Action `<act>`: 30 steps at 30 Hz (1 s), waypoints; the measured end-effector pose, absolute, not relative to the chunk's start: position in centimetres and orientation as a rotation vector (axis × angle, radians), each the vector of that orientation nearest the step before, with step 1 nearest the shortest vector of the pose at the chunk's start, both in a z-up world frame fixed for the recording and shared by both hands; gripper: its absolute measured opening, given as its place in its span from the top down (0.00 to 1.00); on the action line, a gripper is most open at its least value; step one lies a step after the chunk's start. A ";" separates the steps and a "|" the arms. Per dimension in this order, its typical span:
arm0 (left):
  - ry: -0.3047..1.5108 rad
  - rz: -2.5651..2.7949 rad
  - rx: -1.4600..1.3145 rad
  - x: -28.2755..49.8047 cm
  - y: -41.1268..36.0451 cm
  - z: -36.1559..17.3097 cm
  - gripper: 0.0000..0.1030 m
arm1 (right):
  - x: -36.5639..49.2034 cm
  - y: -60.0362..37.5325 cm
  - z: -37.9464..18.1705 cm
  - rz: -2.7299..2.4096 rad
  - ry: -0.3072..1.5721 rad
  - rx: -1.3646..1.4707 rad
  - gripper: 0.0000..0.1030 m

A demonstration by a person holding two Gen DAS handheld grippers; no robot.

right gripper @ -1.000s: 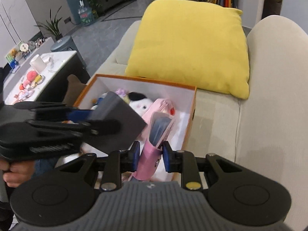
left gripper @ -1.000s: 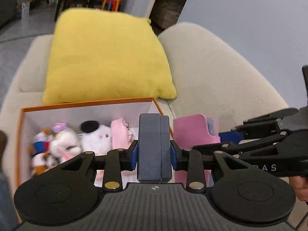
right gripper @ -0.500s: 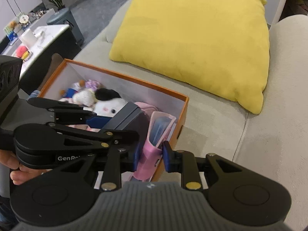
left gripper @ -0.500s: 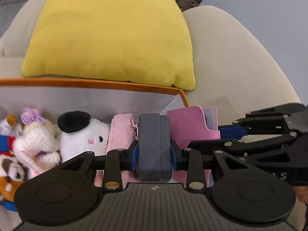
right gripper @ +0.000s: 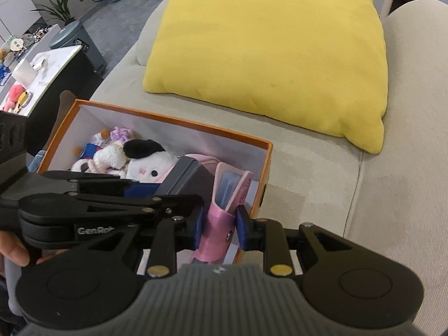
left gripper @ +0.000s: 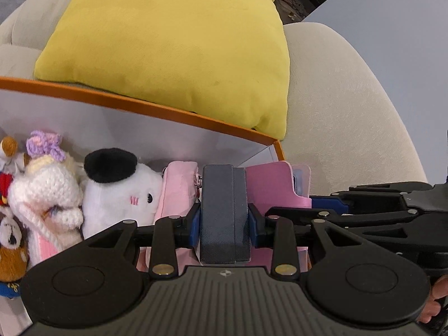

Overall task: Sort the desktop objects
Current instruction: 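Lower the pink card holder into the box and open the right gripper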

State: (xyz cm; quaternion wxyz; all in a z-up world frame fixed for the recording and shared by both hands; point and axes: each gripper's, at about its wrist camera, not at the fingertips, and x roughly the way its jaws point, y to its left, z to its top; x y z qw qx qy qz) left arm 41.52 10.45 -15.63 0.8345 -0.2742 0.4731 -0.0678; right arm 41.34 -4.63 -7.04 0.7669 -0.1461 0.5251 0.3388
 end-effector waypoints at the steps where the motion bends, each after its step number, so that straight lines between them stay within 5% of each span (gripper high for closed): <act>1: 1.003 -0.146 -0.587 41.5 10.6 -15.7 0.63 | 41.3 -4.6 -7.1 0.730 1.139 -0.319 0.75; 9: 0.991 -0.173 -0.658 41.5 11.2 -15.9 0.53 | 41.2 -4.9 -6.5 0.724 1.127 -0.301 0.75; 16: 0.986 -0.146 -0.624 41.0 11.0 -14.8 0.60 | 41.1 -4.7 -6.4 0.706 1.138 -0.312 0.75; 25: 0.975 -0.166 -0.404 38.2 11.0 -11.9 0.53 | 39.9 -1.6 -7.8 0.631 1.119 -0.499 0.74; 29: 0.988 -0.188 -0.255 37.0 10.0 -12.4 0.54 | 39.8 -1.4 -7.4 0.634 1.096 -0.507 0.64; 30: 0.994 -0.203 -0.235 36.8 9.8 -12.6 0.60 | 39.7 -1.4 -7.1 0.634 1.091 -0.508 0.64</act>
